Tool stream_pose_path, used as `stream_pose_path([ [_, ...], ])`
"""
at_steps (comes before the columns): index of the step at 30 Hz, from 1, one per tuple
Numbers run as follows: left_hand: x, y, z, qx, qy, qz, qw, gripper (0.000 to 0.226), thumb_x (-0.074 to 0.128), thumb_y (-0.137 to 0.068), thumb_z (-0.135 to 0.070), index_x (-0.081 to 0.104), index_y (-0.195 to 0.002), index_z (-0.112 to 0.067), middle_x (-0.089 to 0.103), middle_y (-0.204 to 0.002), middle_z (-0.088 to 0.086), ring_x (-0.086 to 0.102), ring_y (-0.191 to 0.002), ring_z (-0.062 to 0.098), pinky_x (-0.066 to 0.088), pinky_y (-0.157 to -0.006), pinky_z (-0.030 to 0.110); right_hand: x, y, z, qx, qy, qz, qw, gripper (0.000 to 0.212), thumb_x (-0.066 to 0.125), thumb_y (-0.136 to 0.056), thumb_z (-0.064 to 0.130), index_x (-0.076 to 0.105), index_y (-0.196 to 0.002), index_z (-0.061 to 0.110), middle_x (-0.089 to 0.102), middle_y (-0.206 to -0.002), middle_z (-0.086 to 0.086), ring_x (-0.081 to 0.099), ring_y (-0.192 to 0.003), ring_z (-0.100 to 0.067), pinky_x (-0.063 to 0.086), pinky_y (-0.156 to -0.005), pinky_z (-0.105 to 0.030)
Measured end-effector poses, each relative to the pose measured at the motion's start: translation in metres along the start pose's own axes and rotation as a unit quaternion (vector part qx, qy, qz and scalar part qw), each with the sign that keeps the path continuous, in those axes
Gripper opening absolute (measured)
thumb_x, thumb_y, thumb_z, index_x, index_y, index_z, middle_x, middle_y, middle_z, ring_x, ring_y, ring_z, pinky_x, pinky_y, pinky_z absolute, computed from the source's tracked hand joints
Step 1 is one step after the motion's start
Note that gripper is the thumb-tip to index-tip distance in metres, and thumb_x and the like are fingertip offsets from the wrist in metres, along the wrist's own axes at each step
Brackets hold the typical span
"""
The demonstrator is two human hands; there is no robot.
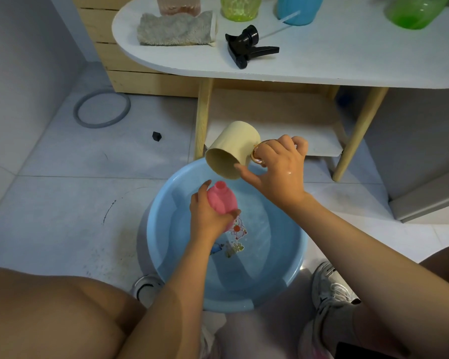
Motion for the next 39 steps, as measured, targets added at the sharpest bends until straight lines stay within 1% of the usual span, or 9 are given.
stream_pose_path([
  [6,-0.008,0.000,0.013,-0.026,0.028,-0.055,0.998,0.092,0.089,-0.051,-0.035,0.041,-0.128,-0.029,0.036,-0.129,0.000,0.042,-0.119,0.024,0.046,-0.096,0.041,0.040,0.030,-0.037,0.141,0.040,0.159,0.976,0.046,0.061,-0.068,0.057,0.058,-0.054,0.014,0.058,-0.052,-0.001,0.049,-0.059,-0.025,0.020,-0.070,-0.033],
  [13,-0.021,-0.001,0.023,-0.029,0.082,-0.066,0.994,0.077,0.089,-0.055,-0.022,0.043,-0.116,-0.031,0.047,-0.116,-0.007,0.050,-0.101,0.015,0.040,-0.079,0.026,0.092,0.100,-0.018,0.014,0.155,0.362,0.919,0.048,0.070,-0.071,0.051,0.061,-0.047,0.011,0.055,-0.046,-0.004,0.054,-0.057,-0.026,0.024,-0.071,-0.035],
  [17,-0.025,-0.002,0.033,-0.037,0.081,-0.069,0.994,0.079,0.089,-0.056,-0.026,0.044,-0.121,-0.031,0.050,-0.116,-0.007,0.049,-0.100,0.014,0.041,-0.078,0.027,0.121,0.149,-0.018,-0.066,0.206,0.516,0.828,0.023,0.054,-0.089,0.037,0.068,-0.084,0.020,0.066,-0.085,0.001,0.054,-0.093,-0.022,0.022,-0.086,-0.035],
  [19,-0.026,-0.002,0.036,-0.035,0.079,-0.075,0.993,0.077,0.089,-0.057,-0.029,0.043,-0.119,-0.033,0.049,-0.115,-0.007,0.049,-0.099,0.014,0.041,-0.079,0.027,0.128,0.160,-0.013,-0.083,0.222,0.557,0.796,0.023,0.049,-0.092,0.035,0.067,-0.087,0.023,0.065,-0.088,0.003,0.051,-0.097,-0.021,0.017,-0.085,-0.036],
  [23,-0.028,-0.001,0.038,-0.031,0.080,-0.086,0.993,0.078,0.088,-0.058,-0.034,0.043,-0.122,-0.029,0.048,-0.117,-0.006,0.048,-0.099,0.014,0.041,-0.078,0.026,0.135,0.163,0.000,-0.059,0.175,0.554,0.812,0.047,0.037,-0.092,0.056,0.062,-0.076,0.020,0.064,-0.083,0.000,0.050,-0.094,-0.022,0.023,-0.091,-0.035],
  [27,-0.032,-0.002,0.040,-0.026,0.081,-0.105,0.991,0.078,0.088,-0.058,-0.034,0.043,-0.121,-0.030,0.048,-0.118,-0.005,0.049,-0.100,0.013,0.041,-0.078,0.024,0.132,0.158,0.000,-0.049,0.169,0.567,0.805,0.050,0.035,-0.089,0.061,0.062,-0.080,0.020,0.063,-0.086,0.001,0.050,-0.096,-0.021,0.027,-0.093,-0.034],
  [31,-0.036,-0.004,0.047,-0.033,0.079,-0.125,0.988,0.075,0.087,-0.058,-0.036,0.043,-0.119,-0.032,0.049,-0.119,-0.003,0.052,-0.100,0.015,0.044,-0.078,0.028,0.130,0.155,-0.016,0.060,0.126,0.589,0.796,0.040,0.045,-0.082,0.061,0.061,-0.079,0.024,0.060,-0.080,0.003,0.052,-0.095,-0.018,0.026,-0.090,-0.034],
  [34,-0.038,-0.004,0.052,-0.037,0.075,-0.138,0.987,0.077,0.087,-0.056,-0.038,0.046,-0.121,-0.029,0.052,-0.118,-0.002,0.055,-0.101,0.018,0.047,-0.078,0.029,0.123,0.168,-0.041,0.221,0.054,0.606,0.762,0.045,0.049,-0.082,0.064,0.050,-0.063,0.022,0.049,-0.065,0.006,0.051,-0.085,-0.019,0.027,-0.089,-0.036],
  [39,-0.039,-0.001,0.053,-0.036,0.068,-0.146,0.986,0.075,0.086,-0.052,-0.038,0.048,-0.116,-0.028,0.055,-0.113,0.001,0.058,-0.097,0.021,0.052,-0.078,0.037,0.111,0.172,-0.069,0.451,-0.129,0.513,0.719,0.048,0.066,-0.075,0.056,0.048,-0.053,0.017,0.057,-0.063,0.000,0.057,-0.076,-0.024,0.043,-0.080,-0.036],
])
Point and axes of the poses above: each hand's wrist, its own y-axis away from the middle knuckle, its own x-axis out of the palm, z = x × y, the point moved 8 cm from there along -y, towards the middle knuckle
